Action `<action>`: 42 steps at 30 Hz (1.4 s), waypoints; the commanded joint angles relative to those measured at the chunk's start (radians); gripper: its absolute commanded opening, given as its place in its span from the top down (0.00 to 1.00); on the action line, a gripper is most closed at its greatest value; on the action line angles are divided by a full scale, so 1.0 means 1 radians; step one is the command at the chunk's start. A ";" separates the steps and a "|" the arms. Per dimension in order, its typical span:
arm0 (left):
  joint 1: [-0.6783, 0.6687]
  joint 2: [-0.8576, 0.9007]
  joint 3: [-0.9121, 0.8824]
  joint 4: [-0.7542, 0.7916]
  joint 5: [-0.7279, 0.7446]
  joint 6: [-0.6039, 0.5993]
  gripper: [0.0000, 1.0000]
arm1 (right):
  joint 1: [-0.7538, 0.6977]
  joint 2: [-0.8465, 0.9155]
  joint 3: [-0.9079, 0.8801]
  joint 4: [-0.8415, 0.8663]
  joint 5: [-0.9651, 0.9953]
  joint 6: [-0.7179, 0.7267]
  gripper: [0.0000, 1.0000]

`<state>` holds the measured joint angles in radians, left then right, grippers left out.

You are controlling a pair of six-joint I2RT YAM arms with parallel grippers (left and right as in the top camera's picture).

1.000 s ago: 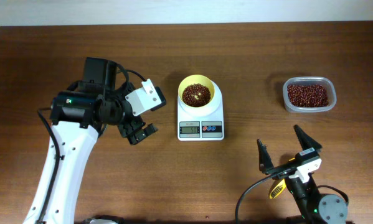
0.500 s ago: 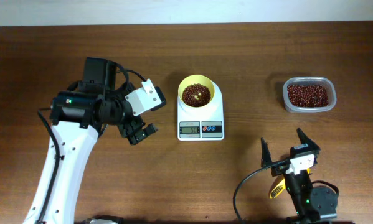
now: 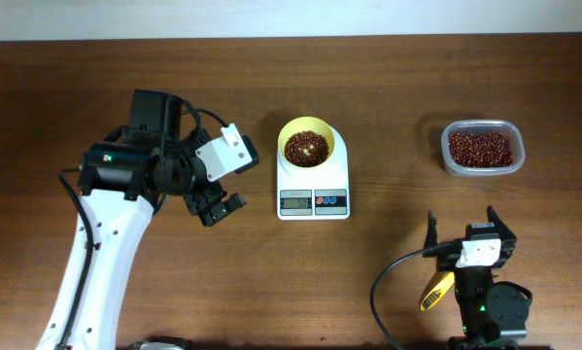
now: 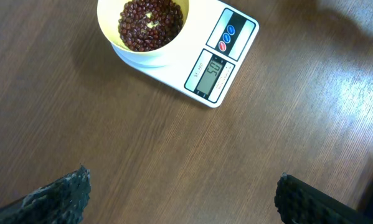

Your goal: Scoop item into bowl and weigh 50g on scale

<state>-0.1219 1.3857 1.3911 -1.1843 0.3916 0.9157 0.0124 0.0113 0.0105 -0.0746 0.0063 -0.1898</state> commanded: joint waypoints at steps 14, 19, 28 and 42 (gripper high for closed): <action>0.001 -0.005 0.000 0.002 0.004 -0.010 0.01 | -0.006 -0.008 -0.005 -0.004 0.054 0.093 0.01; 0.001 -0.005 0.000 0.001 0.004 -0.010 0.01 | -0.006 -0.008 -0.005 -0.004 0.054 0.093 0.01; 0.001 -0.005 0.000 0.001 0.004 -0.010 0.01 | -0.006 -0.008 -0.005 -0.004 0.054 0.093 0.01; 0.266 -0.351 0.000 -0.197 0.003 -0.467 0.02 | -0.006 -0.008 -0.005 -0.004 0.054 0.093 0.01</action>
<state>0.0631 1.1866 1.3911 -1.3392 0.3893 0.5163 0.0124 0.0113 0.0105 -0.0715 0.0376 -0.1047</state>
